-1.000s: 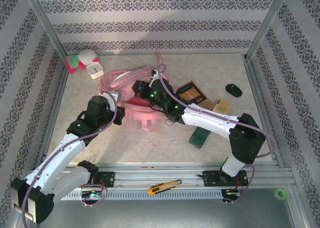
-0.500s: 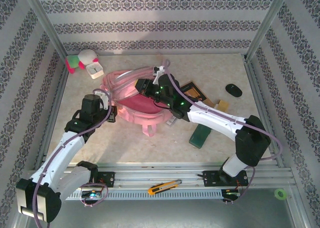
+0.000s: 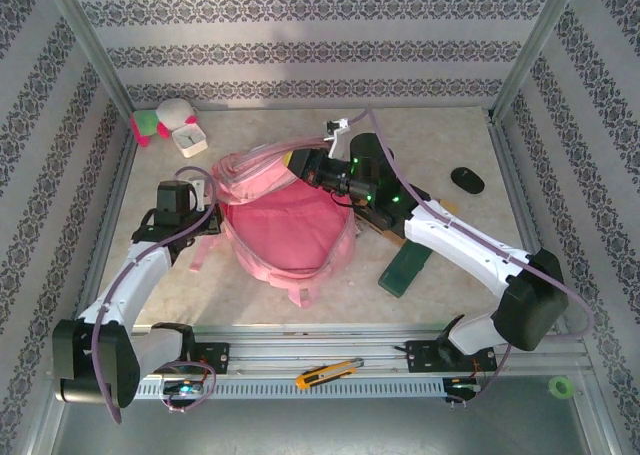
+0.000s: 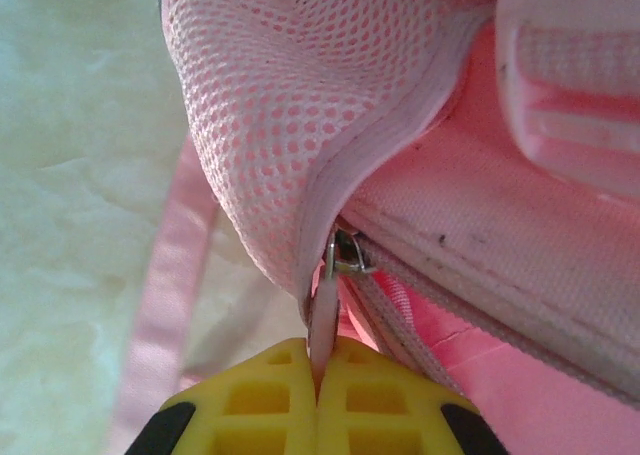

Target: Pack the student bag

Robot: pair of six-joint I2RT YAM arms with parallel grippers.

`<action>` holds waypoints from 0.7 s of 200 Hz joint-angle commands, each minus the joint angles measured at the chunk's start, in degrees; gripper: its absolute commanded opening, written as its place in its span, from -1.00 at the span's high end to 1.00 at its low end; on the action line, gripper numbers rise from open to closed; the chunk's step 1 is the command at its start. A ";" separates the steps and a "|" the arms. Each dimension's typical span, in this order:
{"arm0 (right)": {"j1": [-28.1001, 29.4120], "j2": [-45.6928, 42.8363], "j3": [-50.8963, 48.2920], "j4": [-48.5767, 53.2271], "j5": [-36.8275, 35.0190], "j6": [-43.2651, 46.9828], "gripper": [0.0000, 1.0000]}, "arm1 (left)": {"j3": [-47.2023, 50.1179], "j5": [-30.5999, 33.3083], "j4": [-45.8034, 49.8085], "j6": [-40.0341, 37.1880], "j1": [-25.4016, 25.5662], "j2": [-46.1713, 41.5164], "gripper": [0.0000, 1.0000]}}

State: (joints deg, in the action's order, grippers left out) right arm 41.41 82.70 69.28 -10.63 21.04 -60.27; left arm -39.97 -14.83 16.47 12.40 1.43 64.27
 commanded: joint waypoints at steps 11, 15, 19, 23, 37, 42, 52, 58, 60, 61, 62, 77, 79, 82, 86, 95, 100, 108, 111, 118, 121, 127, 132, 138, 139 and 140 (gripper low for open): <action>1.19 -0.19 3.09 -6.13 -1.02 0.29 1.00 | -2.72 -0.35 -3.11 -0.28 -1.26 -1.15 0.62; 1.39 0.24 3.14 -6.23 -2.06 0.30 1.00 | -3.03 -0.49 -2.77 -0.90 -1.26 -1.87 0.52; 1.60 0.75 3.22 -6.43 -3.15 0.32 1.00 | -3.29 -0.70 -2.39 -1.90 -1.25 -2.75 0.40; 1.86 1.36 3.43 -6.73 -4.37 0.35 1.00 | -3.55 -1.07 -1.97 -2.98 -1.24 -3.65 0.29; 2.65 3.40 3.96 -7.71 -8.31 0.08 1.00 | -4.14 -2.56 -0.53 -7.57 -1.27 -7.65 0.01; 2.92 4.31 4.38 -8.08 -9.64 -0.06 1.00 | -4.22 -3.23 -0.22 -9.35 -1.26 -9.32 -0.05; 3.47 6.50 5.45 -9.14 -11.76 -0.42 1.00 | -4.23 -4.82 0.20 -13.51 -1.28 -12.77 -0.16; 3.73 7.85 6.31 -9.76 -12.76 -0.68 1.00 | -4.14 -6.03 0.32 -15.88 -1.23 -14.64 -0.24; 3.87 8.30 6.57 -9.82 -13.06 -0.85 1.00 | -4.02 -6.47 0.34 -16.88 -1.21 -15.28 -0.26; 3.86 8.50 6.75 -9.92 -13.18 -0.96 1.00 | -3.96 -6.81 0.33 -17.41 -1.19 -15.60 -0.27; 3.86 8.74 6.93 -10.02 -13.37 -1.11 1.00 | -3.92 -7.19 0.32 -17.94 -1.18 -15.77 -0.29; 4.42 12.29 9.13 -11.21 -15.38 -3.05 1.00 | -3.19 -14.36 1.65 -26.70 -1.17 -19.84 -0.42; 4.55 12.72 9.41 -11.44 -15.56 -3.17 1.00 | -3.08 -15.01 1.93 -27.91 -1.17 -20.14 -0.44; 4.67 13.52 9.98 -11.77 -16.09 -3.33 1.00 | -2.94 -16.48 2.39 -29.49 -1.17 -20.81 -0.47; 4.79 14.13 10.36 -11.85 -16.45 -3.58 1.00 | -3.00 -17.83 3.01 -31.05 -1.17 -21.44 -0.50; 5.25 15.55 11.40 -12.05 -17.65 -4.22 1.00 | -2.99 -19.20 4.14 -34.14 -1.09 -22.39 -0.57; 5.50 16.38 11.73 -12.41 -18.20 -4.56 1.00 | -3.15 -19.10 4.33 -35.12 -1.08 -22.59 -0.60; 5.94 17.42 12.31 -12.95 -19.07 -5.08 1.00 | -3.36 -17.76 3.97 -35.73 -0.99 -22.68 -0.66; 6.10 17.68 12.43 -13.05 -19.32 -5.31 1.00 | -3.44 -16.95 3.55 -35.79 -0.99 -22.63 -0.68; 6.50 18.29 12.83 -13.39 -19.87 -5.64 1.00 | -3.17 -14.58 1.80 -35.45 -1.01 -22.60 -0.70; 6.64 18.55 13.00 -13.50 -19.97 -5.80 1.00 | -3.00 -13.37 0.76 -35.24 -0.99 -22.53 -0.70; 6.96 18.98 13.39 -13.59 -20.06 -5.99 1.00 | -2.50 -11.28 -1.65 -34.94 -0.95 -22.32 -0.72; 7.24 19.31 13.71 -13.57 -20.24 -6.17 1.00 | -2.06 -9.52 -3.67 -34.86 -0.91 -21.97 -0.73; 7.55 19.62 14.07 -13.45 -20.16 -6.28 1.00 | -1.84 -8.04 -5.78 -35.11 -0.91 -21.41 -0.73; 7.55 19.70 14.15 -13.41 -20.11 -6.32 1.00 | -1.81 -7.81 -6.11 -35.14 -0.95 -21.17 -0.73; 7.63 19.74 14.23 -13.43 -20.09 -6.29 1.00 | -1.84 -7.65 -6.37 -35.20 -0.93 -20.97 -0.73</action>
State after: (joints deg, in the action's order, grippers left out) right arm 47.77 101.84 79.29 -18.20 4.29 -64.79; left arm -42.44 -27.42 16.97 -17.98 0.64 41.65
